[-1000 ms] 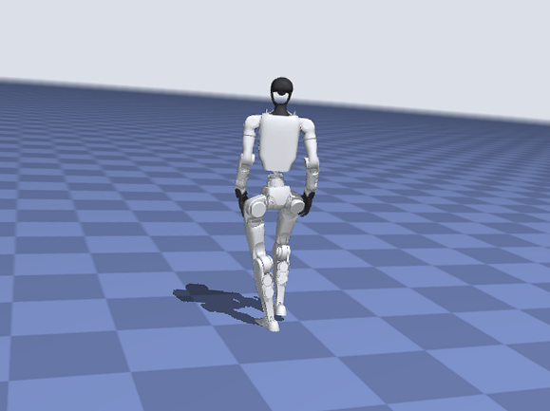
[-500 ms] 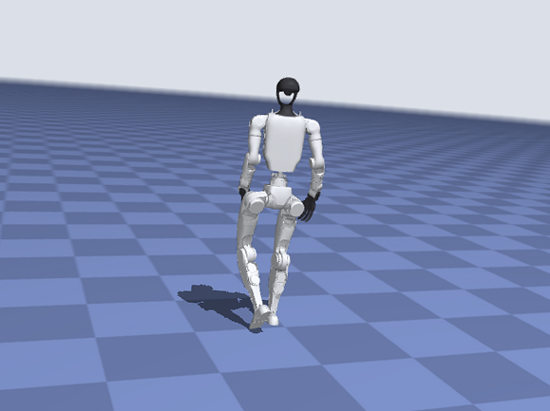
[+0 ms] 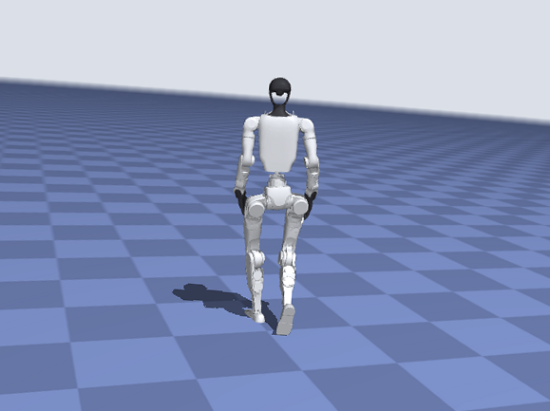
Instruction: Walk run
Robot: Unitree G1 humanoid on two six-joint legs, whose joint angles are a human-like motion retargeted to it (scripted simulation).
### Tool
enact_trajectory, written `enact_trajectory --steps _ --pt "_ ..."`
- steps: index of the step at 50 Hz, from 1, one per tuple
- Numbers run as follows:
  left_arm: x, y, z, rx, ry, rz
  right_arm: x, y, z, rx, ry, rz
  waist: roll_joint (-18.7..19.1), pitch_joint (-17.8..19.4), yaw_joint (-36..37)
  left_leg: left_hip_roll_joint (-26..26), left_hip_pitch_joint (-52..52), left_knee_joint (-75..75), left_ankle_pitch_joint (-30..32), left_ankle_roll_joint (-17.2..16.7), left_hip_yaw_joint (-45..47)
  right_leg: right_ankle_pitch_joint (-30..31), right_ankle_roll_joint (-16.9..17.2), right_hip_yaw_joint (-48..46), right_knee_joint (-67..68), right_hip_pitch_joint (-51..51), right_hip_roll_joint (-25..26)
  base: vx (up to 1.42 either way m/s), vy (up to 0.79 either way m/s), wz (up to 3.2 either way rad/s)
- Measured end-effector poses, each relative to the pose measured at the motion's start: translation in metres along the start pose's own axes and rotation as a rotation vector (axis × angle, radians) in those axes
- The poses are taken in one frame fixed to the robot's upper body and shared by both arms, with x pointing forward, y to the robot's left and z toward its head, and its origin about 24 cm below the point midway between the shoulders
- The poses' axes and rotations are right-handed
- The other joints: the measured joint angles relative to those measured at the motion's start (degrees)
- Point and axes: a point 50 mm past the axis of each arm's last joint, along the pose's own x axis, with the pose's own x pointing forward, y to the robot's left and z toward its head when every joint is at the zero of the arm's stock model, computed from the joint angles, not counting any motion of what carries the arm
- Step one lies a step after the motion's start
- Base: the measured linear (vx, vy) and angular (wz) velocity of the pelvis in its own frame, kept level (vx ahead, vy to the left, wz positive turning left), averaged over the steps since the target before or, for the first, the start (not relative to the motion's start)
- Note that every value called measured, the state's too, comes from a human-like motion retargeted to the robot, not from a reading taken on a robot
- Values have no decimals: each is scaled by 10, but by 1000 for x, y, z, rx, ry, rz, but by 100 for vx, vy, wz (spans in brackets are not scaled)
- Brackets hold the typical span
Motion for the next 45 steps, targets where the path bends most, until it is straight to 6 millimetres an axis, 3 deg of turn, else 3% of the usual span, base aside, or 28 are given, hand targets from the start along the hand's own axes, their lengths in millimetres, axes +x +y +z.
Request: enact_trajectory --steps 3,6,8,11,15,17,18,20,23,25,26,27,30,33,35,40,45 --pt "2 -9 -9 77 147 -129 -2 -13 12 24 -93 -142 12 11 -33 -32 59 -48 -1 5 -29 -83 12 5 -43 -60 -6 92 -4 99" --pt "2 -12 -10 151 153 -111 -8 -25 24 58 -208 -281 16 16 -93 -67 119 -92 -8 14 -69 -160 24 -18 -135 -117 -60 106 -13 157" --pt "2 -16 -10 200 121 -96 -12 -30 30 65 -260 -334 8 15 -121 -95 157 -110 -23 26 -85 -180 32 -40 -226 -140 -107 105 -21 102" --pt "2 -23 -12 240 101 -105 -13 -30 30 43 -255 -330 -3 16 -154 -118 216 -122 -51 31 -97 -208 27 -51 -359 -170 -153 91 -23 83" --pt "3 -32 -24 181 215 -190 -4 -17 23 -25 -136 -191 3 9 -158 -115 268 -121 -77 17 -98 -243 61 11 -497 -205 -145 103 -40 21" --pt "3 -39 -32 121 274 -234 -4 -12 17 -45 -93 -156 10 0 -161 -111 282 -101 -59 -1 -104 -230 43 -3 -470 -203 -145 113 -48 44" --pt "2 -43 -35 94 284 -242 -4 -12 19 -35 -102 -165 13 -7 -164 -107 286 -89 -35 -16 -102 -236 28 -9 -444 -201 -145 133 -60 78" --pt "1 -47 -40 55 278 -235 -6 -18 25 18 -146 -236 17 -24 -185 -90 290 -53 55 -57 -103 -198 29 -80 -406 -192 -169 134 -66 114" --pt "-1 -48 -42 -11 219 -196 -7 -18 28 104 -206 -300 17 -35 -190 -63 253 85 260 -119 -98 -216 5 33 -352 -169 -142 103 -54 53" --pt "-1 -48 -38 -24 164 -186 -7 -17 24 97 -178 -273 1 -29 -170 -41 199 237 338 -113 -62 -258 -22 45 -333 -129 -130 132 -66 -23" --pt "0 -43 -32 -5 135 -182 -6 -18 21 51 -143 -235 -1 -22 -166 -27 167 313 347 -108 -65 -264 -30 15 -340 -108 -129 104 -54 -16" --pt "0 -38 -26 20 109 -176 -5 -19 18 0 -104 -196 -9 -19 -160 -25 137 367 341 -104 -67 -269 -36 -5 -349 -88 -132 81 -44 -19" --pt "0 -23 -11 133 58 -117 -3 -22 5 -163 37 -51 -36 -29 -136 -49 65 393 235 -93 -63 -285 -51 6 -383 -36 -122 86 -39 -27" --pt "2 -18 10 121 -81 -5 -2 -18 -1 -190 72 17 -57 -15 -86 -84 -4 357 156 -101 -67 -276 -59 10 -424 17 -111 99 -32 -104" --pt "0 -12 25 100 -191 69 -3 -16 -4 -180 62 6 -70 -9 -38 -73 -51 300 114 -93 -30 -282 -72 28 -439 45 -94 88 -28 -148" --pt "-3 -5 43 178 -291 114 -5 -8 -10 -208 55 29 -54 4 22 -32 -110 39 102 -72 21 -323 -105 41 -451 109 -28 96 -27 -54" --pt "6 -14 35 201 -142 7 -5 6 -21 -109 131 144 -55 -1 28 -112 -126 -162 55 -76 -57 -330 -100 1 -448 173 -13 109 -22 18"
